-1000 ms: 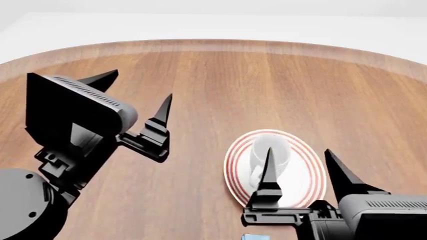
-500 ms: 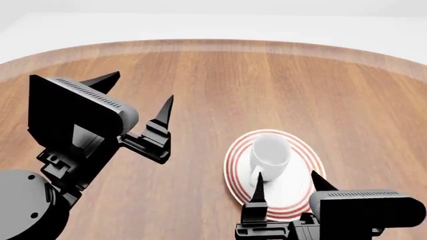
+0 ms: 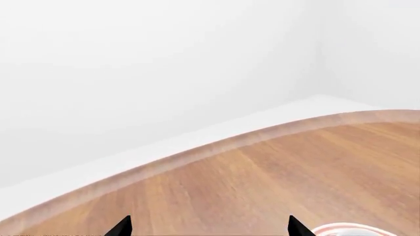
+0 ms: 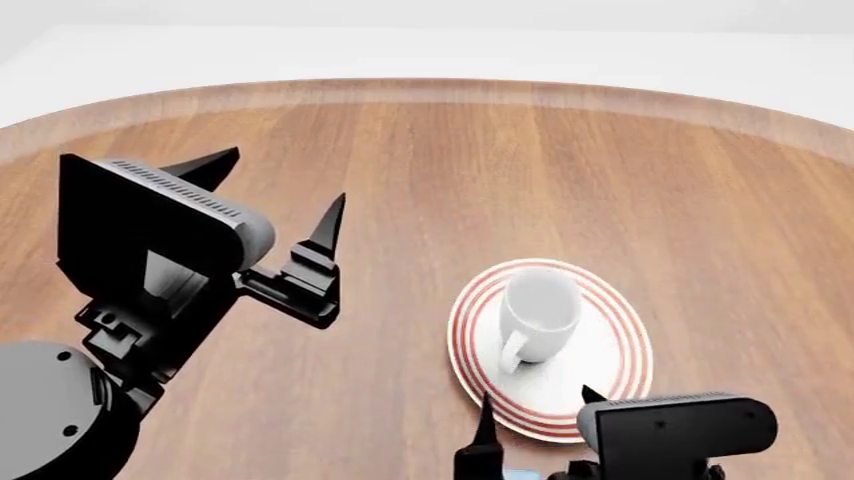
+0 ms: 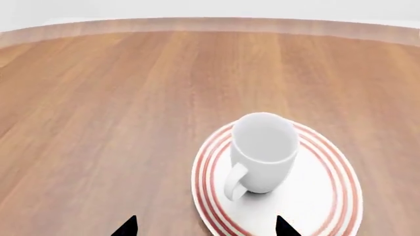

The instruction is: Pick up the white mug and put it on the plate, and put the chocolate pudding to the right of the plate.

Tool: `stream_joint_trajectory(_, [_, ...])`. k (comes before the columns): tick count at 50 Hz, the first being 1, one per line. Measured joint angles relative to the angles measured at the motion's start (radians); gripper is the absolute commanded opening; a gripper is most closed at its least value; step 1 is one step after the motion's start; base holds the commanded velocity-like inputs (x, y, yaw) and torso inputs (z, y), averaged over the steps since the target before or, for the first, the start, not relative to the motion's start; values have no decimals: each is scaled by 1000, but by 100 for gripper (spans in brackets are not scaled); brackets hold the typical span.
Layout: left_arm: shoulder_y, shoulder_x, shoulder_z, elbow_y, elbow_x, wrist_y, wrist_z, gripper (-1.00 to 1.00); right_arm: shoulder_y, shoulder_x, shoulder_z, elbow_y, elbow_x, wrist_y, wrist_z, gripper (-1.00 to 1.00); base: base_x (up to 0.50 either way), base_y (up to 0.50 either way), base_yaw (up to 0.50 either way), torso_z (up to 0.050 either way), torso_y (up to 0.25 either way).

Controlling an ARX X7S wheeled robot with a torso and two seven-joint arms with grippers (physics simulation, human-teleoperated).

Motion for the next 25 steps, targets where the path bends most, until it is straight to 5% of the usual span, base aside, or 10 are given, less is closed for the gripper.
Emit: stream_joint_trajectory(25, [18, 3, -3, -14, -7, 18, 11, 100, -198, -108, 291, 48, 195, 191, 0, 100, 0, 0, 0, 0, 0])
